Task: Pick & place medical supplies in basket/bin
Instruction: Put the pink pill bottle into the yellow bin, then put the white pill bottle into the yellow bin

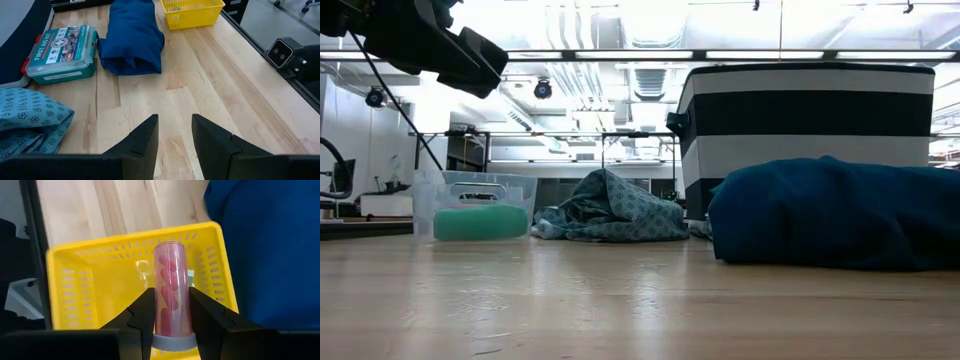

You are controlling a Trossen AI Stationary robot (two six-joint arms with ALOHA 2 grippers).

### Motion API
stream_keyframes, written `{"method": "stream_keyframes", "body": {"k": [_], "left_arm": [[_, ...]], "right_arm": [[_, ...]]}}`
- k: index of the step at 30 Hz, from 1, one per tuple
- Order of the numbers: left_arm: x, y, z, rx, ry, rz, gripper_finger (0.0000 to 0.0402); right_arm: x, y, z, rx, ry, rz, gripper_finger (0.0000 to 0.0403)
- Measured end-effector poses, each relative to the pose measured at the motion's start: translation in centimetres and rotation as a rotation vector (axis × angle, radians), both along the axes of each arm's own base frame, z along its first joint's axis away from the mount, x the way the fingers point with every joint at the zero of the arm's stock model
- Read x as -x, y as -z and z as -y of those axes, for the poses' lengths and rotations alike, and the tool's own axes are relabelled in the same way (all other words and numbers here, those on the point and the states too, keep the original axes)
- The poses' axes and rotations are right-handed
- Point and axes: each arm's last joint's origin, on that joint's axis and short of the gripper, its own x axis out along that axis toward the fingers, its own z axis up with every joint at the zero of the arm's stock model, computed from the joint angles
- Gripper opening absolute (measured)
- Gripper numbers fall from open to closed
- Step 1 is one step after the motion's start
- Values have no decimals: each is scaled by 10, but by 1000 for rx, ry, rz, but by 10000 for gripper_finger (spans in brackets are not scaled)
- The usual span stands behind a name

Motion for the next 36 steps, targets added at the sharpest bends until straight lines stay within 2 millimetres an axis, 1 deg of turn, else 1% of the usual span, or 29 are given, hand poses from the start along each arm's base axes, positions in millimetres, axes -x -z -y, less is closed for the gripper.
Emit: {"method": "stream_keyframes", "body": {"k": [11,15,21,26,32,36], "left_arm": [[0,0,0,0,0,0,120],[0,0,0,0,0,0,120],[0,0,0,0,0,0,120],[0,0,0,0,0,0,120],[0,0,0,0,0,0,120],[0,0,0,0,0,0,120]], "right_arm": [[3,32,4,-61,-4,23,101],[3,38,4,-85,0,36,116],[4,42,5,-92,0,40,157],[4,42,6,-87,3,45,180],[4,42,6,-87,4,47,189],[1,36,3,-83,-5,80,189]]}}
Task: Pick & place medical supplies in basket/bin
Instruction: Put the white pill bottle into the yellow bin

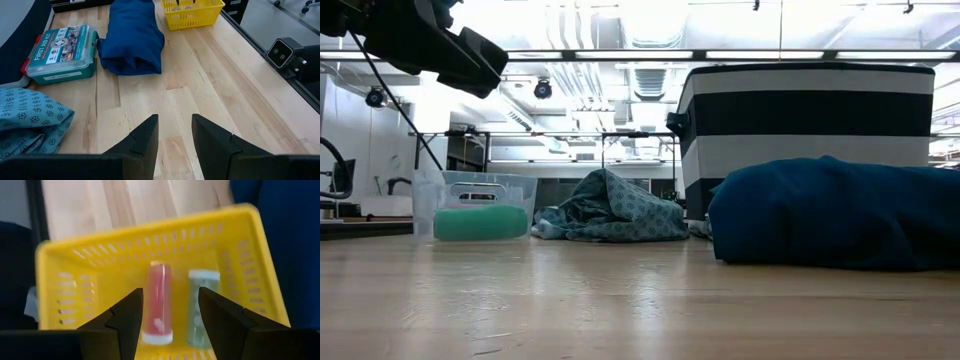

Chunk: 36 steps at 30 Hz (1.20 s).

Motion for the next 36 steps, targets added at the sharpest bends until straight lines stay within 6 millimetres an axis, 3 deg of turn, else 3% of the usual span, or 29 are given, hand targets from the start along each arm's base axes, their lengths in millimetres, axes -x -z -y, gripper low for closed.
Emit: {"method": "stream_keyframes", "body": {"k": [9,17,29,36], "left_arm": [[0,0,0,0,0,0,120],[0,0,0,0,0,0,120],[0,0,0,0,-1,0,120],[0,0,0,0,0,0,120]], "right_arm": [[-9,-36,-6,98,-92,214,188],[-21,-64,12,167,58,440,188],[-75,-85,41,384,-49,541,198],[-108,-89,64,384,-185,569,199]]}}
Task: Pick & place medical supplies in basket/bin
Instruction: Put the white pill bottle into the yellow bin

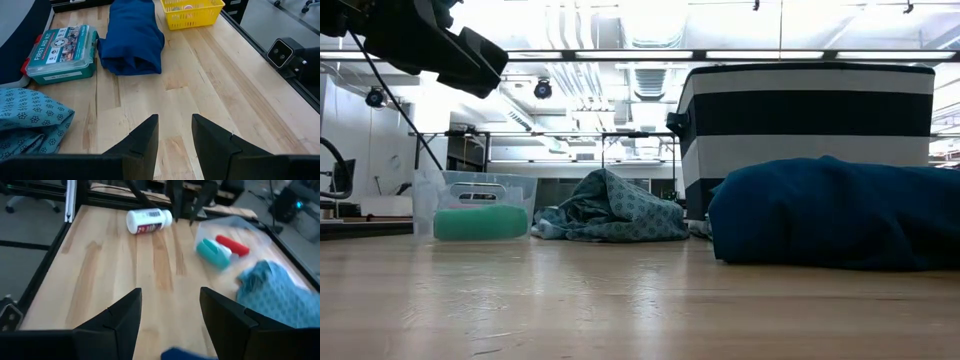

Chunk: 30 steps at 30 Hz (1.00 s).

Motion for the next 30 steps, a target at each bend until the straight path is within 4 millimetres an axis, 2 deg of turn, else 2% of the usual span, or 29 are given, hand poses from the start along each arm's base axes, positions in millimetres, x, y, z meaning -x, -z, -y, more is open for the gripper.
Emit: {"method": "stream_keyframes", "body": {"k": [7,13,21,30], "left_arm": [[0,0,0,0,0,0,120],[0,0,0,0,0,0,120],[0,0,0,0,0,0,120],[0,0,0,0,0,0,120]], "right_arm": [[-22,10,32,20,1,15,199],[-27,28,53,22,13,1,199],[-23,38,58,49,15,-24,199],[-23,38,57,49,17,-25,199]]}}
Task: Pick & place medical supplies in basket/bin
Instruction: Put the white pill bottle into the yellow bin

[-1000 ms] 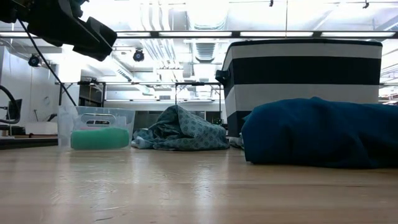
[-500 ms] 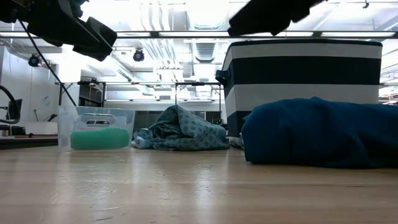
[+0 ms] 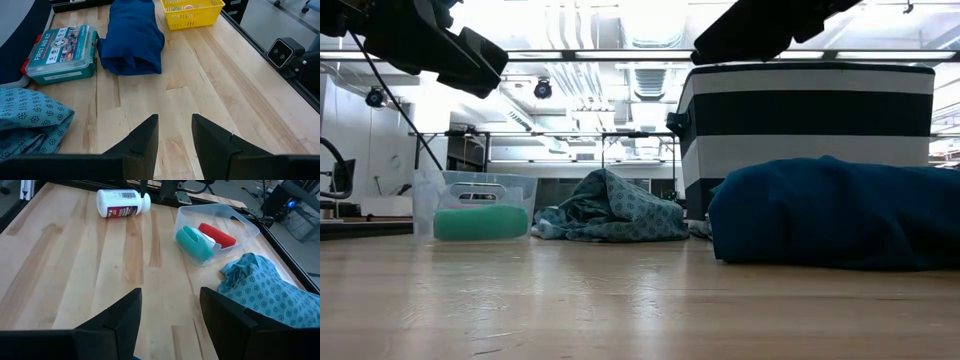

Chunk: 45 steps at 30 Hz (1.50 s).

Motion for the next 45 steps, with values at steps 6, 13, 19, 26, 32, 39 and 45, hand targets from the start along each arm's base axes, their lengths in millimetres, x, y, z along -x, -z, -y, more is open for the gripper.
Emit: {"method": "stream_keyframes", "body": {"k": [6,13,19,26,32,39,45], "left_arm": [[0,0,0,0,0,0,120],[0,0,0,0,1,0,120],[0,0,0,0,0,0,120],[0,0,0,-2,1,0,120],[0,0,0,45,-31,-5,120],[-1,-1,0,682,-431,-151,120],[-1,-3,1,910,-607,-184,120]], "right_arm": [[0,0,0,0,1,-1,199],[0,0,0,1,1,-1,199],[0,0,0,1,1,-1,199],[0,0,0,1,2,-1,199],[0,0,0,1,2,0,199],[0,0,0,1,2,0,199],[0,0,0,1,2,0,199]]}}
